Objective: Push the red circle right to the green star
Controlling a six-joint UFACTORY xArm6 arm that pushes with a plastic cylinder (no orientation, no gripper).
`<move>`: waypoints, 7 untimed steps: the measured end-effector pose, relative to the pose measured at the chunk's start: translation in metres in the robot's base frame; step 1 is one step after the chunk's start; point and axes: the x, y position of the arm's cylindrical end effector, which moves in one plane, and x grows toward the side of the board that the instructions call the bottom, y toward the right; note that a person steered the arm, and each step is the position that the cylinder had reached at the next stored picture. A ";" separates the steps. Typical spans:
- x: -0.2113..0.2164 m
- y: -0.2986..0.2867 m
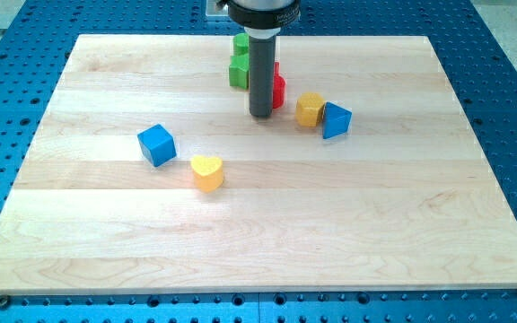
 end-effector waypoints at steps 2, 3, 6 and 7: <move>-0.042 0.000; -0.055 0.000; -0.074 -0.003; -0.023 -0.020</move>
